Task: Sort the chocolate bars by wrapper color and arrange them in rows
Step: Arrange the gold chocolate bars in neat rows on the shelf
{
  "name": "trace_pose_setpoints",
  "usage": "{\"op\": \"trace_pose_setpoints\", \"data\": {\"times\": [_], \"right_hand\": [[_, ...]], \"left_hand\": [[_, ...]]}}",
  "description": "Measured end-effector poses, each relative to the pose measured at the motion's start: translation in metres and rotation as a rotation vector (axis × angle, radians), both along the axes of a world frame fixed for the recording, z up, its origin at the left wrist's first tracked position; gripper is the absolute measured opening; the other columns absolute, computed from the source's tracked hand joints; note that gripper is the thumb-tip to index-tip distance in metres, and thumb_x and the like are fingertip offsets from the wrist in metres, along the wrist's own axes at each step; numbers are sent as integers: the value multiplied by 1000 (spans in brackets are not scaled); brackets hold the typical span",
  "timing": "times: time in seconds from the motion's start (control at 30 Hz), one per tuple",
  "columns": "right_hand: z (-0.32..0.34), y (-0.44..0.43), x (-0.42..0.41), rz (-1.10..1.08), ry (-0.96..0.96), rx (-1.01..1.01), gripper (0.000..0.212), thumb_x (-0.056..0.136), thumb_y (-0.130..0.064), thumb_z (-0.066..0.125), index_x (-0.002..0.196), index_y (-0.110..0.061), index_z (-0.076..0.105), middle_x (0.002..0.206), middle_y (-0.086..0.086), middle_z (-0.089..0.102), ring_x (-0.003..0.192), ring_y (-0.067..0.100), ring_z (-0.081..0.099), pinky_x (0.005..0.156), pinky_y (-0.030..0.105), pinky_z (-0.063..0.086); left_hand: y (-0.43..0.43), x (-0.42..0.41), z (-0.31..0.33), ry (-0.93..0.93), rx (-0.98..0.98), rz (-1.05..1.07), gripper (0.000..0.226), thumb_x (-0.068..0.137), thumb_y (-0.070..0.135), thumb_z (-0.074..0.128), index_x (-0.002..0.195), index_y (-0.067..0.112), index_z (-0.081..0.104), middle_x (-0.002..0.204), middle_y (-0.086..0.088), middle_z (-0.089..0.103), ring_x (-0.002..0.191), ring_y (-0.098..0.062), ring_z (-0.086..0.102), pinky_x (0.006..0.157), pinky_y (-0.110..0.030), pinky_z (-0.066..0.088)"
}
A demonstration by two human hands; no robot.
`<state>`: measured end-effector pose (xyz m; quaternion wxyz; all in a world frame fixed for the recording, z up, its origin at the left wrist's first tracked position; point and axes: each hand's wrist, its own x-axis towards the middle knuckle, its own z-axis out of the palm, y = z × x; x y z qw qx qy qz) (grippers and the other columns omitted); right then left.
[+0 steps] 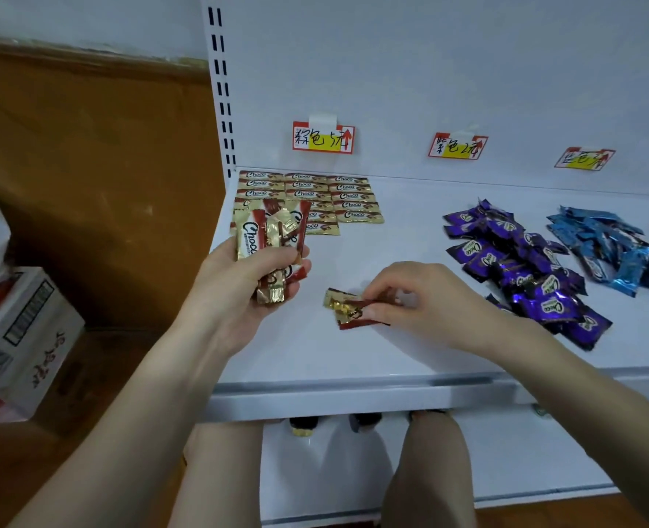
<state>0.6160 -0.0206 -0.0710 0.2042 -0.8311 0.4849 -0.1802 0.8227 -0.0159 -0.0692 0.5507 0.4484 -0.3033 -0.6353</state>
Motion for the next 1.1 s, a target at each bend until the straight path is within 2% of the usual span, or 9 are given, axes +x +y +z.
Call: {"op": "trace_pose_setpoints", "data": {"times": [0.07,0.17,0.3,0.4,0.53,0.63,0.77,0.9,1.1], "right_hand": [[-2,-2,-2,-48,-73,2,6,83,-15,66,86,-16,71,76,-17,61,80,3,54,72,14,39],[-2,-3,-5,-149,-258,-61,23,86,-15,62,76,-35,61,69,-14,64,71,1,58,66,14,41],[8,3,-2,-214,-460,-58,21,90,-15,55,80,-33,56,73,-3,67,55,9,64,56,15,46],[9,4,-4,-203,-342,-47,21,90,-17,55,79,-34,52,75,-6,65,57,6,61,56,10,42],[3,5,-1,-150,-52,-28,6,87,-24,59,84,-29,62,75,-18,57,73,2,54,69,19,41],[4,6,3,-102,64,-3,12,87,-29,60,90,-19,65,84,-11,57,84,11,55,74,25,41],[10,5,5,-68,145,58,12,83,-32,64,88,-21,60,89,-6,58,88,14,57,80,32,45],[15,3,8,-86,169,139,17,82,-30,68,91,-21,56,90,-5,58,87,13,57,81,29,47],[28,-9,15,-58,427,246,36,86,-35,61,110,-8,57,102,3,56,90,17,51,68,25,38]], "left_hand": [[2,-4,0,3,2,-2,26,81,-2,63,102,14,60,83,-6,73,64,-13,69,47,-20,49],[5,-7,-2,-14,6,35,26,80,-1,65,99,16,61,83,-4,72,64,-13,70,48,-20,50],[11,-10,-4,-36,31,28,22,80,-2,65,95,14,62,79,-6,72,65,-16,70,48,-22,52],[14,-11,-4,-42,40,25,22,80,-1,65,94,15,61,76,-5,72,63,-16,70,48,-23,53],[15,-9,-2,-8,50,46,22,80,4,67,99,14,63,79,-3,72,63,-13,70,52,-28,56],[16,-7,1,-1,41,41,19,79,6,67,97,13,63,74,-2,73,64,-14,70,65,-32,60],[18,-6,6,-19,-7,15,22,76,6,69,96,10,64,76,-4,73,66,-16,71,57,-24,57],[18,-7,11,6,-20,-10,33,71,2,71,101,11,62,82,-7,74,69,-19,72,50,-22,53],[18,-4,10,15,-10,-45,16,81,6,63,94,16,64,85,-7,74,68,-12,71,52,-20,53]]}}
